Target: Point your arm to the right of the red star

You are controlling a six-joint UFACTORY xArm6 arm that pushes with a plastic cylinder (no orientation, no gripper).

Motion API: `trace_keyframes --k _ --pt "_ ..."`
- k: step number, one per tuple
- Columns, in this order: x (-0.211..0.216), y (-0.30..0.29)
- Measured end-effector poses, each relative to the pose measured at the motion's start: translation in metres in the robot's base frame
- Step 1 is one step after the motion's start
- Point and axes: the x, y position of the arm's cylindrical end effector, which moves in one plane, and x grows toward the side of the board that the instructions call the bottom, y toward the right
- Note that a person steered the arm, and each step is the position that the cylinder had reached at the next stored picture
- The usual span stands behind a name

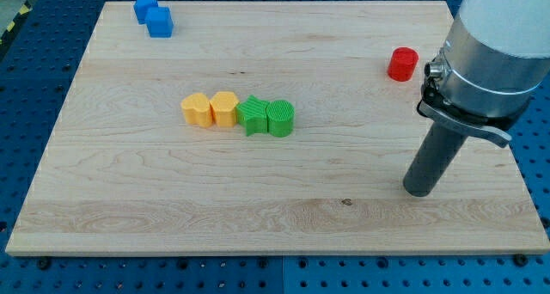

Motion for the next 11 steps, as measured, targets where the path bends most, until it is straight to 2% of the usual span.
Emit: trace_keyframes --k 2,3,5,7,11 --pt "0.017 0.043" --pt "0.007 0.085" --pt "-0.055 0.125" --pt "-0.061 0.131" --pt "-0.154 0.126"
